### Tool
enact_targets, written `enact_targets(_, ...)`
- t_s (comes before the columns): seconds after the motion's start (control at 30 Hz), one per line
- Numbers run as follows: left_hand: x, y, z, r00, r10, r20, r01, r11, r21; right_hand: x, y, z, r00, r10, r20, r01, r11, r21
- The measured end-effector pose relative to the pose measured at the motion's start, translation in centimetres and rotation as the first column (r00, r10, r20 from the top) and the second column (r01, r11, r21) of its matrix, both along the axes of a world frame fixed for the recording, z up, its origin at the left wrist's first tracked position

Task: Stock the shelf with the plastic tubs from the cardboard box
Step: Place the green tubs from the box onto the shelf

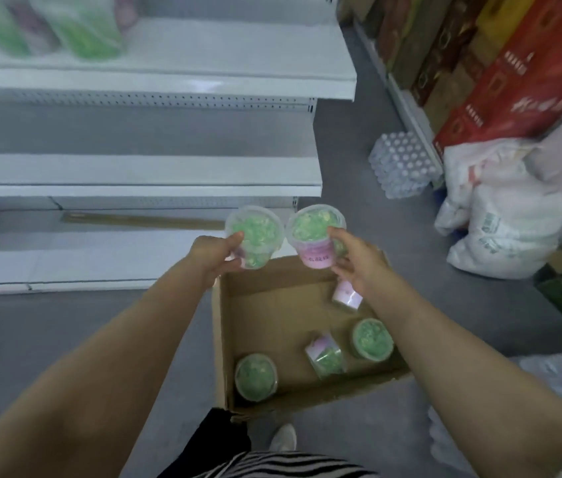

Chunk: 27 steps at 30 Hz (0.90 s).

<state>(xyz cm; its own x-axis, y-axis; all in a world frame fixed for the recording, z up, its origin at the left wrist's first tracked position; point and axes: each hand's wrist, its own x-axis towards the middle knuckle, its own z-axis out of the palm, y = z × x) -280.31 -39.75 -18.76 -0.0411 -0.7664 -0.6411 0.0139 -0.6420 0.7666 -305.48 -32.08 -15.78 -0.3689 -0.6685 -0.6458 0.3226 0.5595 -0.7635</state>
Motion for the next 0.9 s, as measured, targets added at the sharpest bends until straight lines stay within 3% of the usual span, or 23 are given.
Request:
enact_targets(0.27, 2.8, -1.0, 10.2, 0.956, 0.156, -0.249, -0.194, 0.972, -0.133, 2.8, -2.2, 9.7, 0.989, 0.143, -0.023, -0.144, 0.947, -0.288)
enact_targets(0.43, 4.5, -3.7, 15.4, 0.927, 0.164, -0.337, -0.245, 0.945, -0.215, 5.1, -4.9, 15.6, 0.993, 0.119, 0.002, -0.109, 0.918, -0.381)
enact_targets(0.67, 5.0, -9.1, 20.9, 0.903, 0.182, -0.39, -0.289, 0.928, -0.235, 7.1, -9.5, 19.6, 0.994, 0.106, -0.006, -0.098, 0.893, -0.44)
enact_targets(0.8, 5.4, -13.3, 21.9, 0.841, 0.237, -0.486, -0.354, 0.92, -0.165, 7.7, -12.5, 20.1, 0.997, 0.081, 0.017, -0.064, 0.89, -0.45)
enact_targets(0.9, 4.8, -16.2, 22.4, 0.849, 0.231, -0.474, -0.341, 0.926, -0.16, 8.2, -14.4, 20.2, 0.998, 0.06, 0.033, -0.039, 0.89, -0.453)
